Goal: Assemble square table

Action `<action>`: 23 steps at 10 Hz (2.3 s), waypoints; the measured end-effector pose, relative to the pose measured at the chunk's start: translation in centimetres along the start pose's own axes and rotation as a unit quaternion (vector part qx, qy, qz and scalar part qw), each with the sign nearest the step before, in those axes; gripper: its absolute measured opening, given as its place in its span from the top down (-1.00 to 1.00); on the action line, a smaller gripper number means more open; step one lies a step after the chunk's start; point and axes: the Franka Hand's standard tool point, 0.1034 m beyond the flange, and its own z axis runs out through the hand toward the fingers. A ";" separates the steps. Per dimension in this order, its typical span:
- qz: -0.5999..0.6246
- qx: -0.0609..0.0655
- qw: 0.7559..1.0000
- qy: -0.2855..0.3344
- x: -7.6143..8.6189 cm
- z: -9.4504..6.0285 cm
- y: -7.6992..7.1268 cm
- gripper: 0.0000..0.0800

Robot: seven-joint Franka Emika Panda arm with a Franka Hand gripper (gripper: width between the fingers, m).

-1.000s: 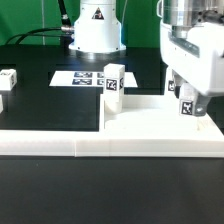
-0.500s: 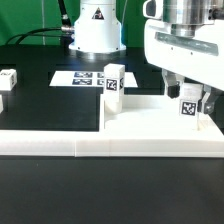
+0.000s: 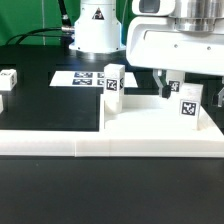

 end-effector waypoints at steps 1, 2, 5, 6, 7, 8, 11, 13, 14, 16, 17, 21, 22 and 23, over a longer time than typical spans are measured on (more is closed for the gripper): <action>0.004 0.000 1.000 0.000 0.0 0.0 0.0 -0.62; 0.004 0.000 1.000 0.000 0.0 0.0 0.0 -0.34; 0.090 0.001 0.996 -0.001 0.0 0.0 0.0 0.28; 0.132 0.001 0.991 -0.001 0.0 0.0 0.0 0.28; 0.183 -0.001 0.983 -0.004 0.1 0.1 0.0 0.28; 0.240 -0.013 0.971 -0.019 0.4 0.1 0.0 0.28; 0.449 -0.024 0.892 -0.052 0.5 0.0 -0.1 0.28; 0.562 -0.021 0.824 -0.063 0.3 0.0 -0.4 0.27; 0.603 -0.021 0.795 -0.059 0.3 0.1 -0.6 0.27; 0.672 -0.023 0.738 -0.053 0.3 0.0 -0.8 0.27; 0.673 -0.023 0.738 -0.053 0.3 0.0 -0.8 0.27; 0.663 -0.023 0.747 -0.053 0.2 0.1 -0.8 0.27; 0.662 -0.023 0.747 -0.053 0.2 0.1 -0.8 -0.21; 0.659 -0.023 0.750 -0.053 0.2 0.1 -0.8 -0.49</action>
Offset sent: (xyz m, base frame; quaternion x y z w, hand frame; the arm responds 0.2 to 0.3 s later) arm 0.0000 0.0000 0.0000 0.0000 0.0000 0.1938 0.9810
